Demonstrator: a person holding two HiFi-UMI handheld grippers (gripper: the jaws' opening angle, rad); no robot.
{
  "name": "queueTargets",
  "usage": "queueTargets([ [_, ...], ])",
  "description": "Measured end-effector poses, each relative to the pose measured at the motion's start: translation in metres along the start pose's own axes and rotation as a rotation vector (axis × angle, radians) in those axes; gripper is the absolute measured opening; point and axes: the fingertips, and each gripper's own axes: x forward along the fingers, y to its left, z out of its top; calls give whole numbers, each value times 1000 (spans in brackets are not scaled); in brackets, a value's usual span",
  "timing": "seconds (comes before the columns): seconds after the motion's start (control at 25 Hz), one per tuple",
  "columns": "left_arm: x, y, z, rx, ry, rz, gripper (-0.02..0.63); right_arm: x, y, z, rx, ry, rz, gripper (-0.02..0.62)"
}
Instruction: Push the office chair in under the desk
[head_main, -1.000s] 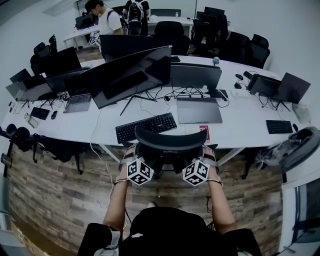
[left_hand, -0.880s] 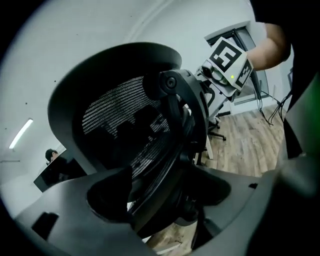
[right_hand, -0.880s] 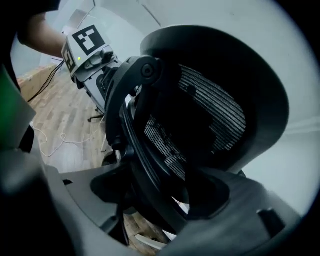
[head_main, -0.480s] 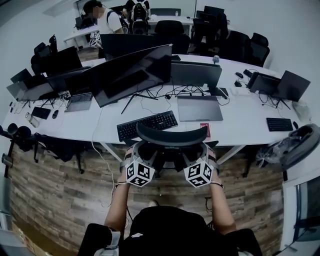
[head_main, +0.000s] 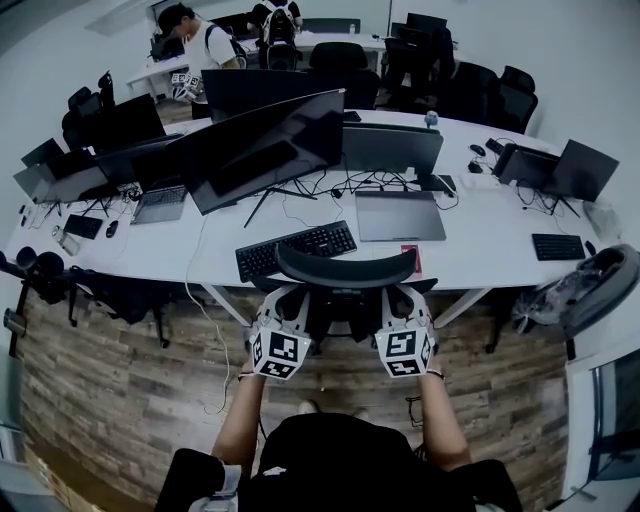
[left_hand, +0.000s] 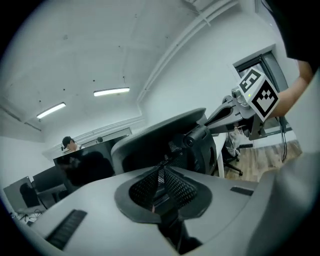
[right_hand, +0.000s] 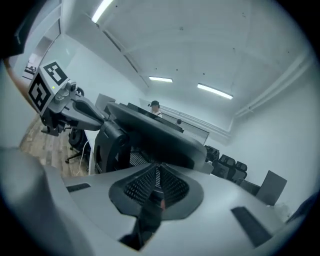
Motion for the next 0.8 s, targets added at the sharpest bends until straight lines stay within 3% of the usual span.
queueTargets([
  [0.32,-14,3,12,-114,-56,36,14,-16,-11,13,123,-44,-52,28],
  [0.8,-24,-3,29,-174,-91,20,14,-34,-19,15,183,-66,-80,25],
])
